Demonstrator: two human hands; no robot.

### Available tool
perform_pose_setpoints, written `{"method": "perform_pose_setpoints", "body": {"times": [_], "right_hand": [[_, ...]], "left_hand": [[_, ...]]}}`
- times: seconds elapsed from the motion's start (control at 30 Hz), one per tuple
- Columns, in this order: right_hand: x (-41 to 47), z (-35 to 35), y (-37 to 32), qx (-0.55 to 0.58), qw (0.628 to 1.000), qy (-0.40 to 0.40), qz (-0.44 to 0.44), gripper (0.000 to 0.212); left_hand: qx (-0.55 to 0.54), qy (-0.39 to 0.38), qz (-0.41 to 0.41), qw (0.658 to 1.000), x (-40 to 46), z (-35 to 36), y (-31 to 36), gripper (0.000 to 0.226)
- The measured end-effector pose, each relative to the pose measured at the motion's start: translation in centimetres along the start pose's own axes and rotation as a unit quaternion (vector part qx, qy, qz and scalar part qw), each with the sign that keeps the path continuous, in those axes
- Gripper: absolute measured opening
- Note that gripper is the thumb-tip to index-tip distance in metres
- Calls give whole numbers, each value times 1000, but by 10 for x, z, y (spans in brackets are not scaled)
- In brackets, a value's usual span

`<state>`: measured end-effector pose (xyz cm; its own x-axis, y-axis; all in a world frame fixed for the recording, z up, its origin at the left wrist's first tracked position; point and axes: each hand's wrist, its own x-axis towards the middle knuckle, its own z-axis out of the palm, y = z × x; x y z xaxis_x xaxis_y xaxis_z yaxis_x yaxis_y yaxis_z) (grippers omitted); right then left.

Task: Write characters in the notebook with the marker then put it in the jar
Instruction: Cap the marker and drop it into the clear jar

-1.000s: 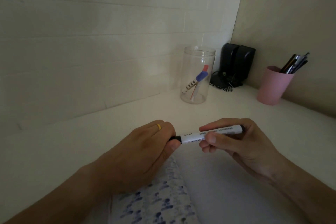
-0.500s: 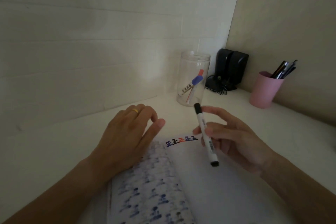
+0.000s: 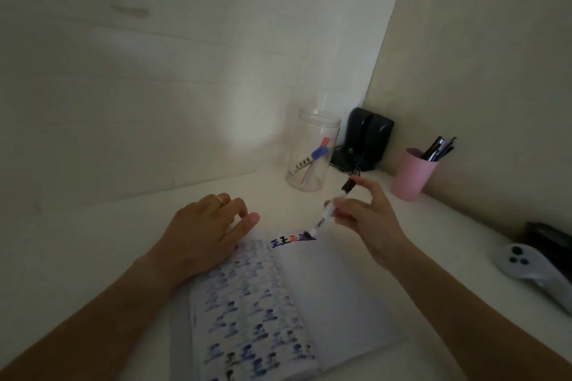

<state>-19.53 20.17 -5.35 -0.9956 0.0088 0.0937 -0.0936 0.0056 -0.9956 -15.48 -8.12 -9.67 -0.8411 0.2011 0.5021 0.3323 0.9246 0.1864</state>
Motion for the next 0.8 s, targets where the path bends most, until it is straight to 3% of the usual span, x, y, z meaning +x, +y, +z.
{"method": "perform_pose_setpoints", "body": {"times": [0.13,0.3,0.53,0.63,0.8], "right_hand": [[34,15,-62,4,978,124,-170,45],[81,30,-113,-152,913,219,-308,40],[133,54,-109,-408,853,194,-262,27],[142,60,-105,-466,840,174,-215,18],[148,62,-106,-487,835,152,-206,19]], "left_hand": [[9,22,8,1000,-2,-1,1,67],[12,23,0,1000,0,0,1,62],[16,21,4,1000,-1,0,-1,49],[20,13,-1,1000,-1,0,-1,50],[18,3,-2,1000,-1,-1,-2,51]]}}
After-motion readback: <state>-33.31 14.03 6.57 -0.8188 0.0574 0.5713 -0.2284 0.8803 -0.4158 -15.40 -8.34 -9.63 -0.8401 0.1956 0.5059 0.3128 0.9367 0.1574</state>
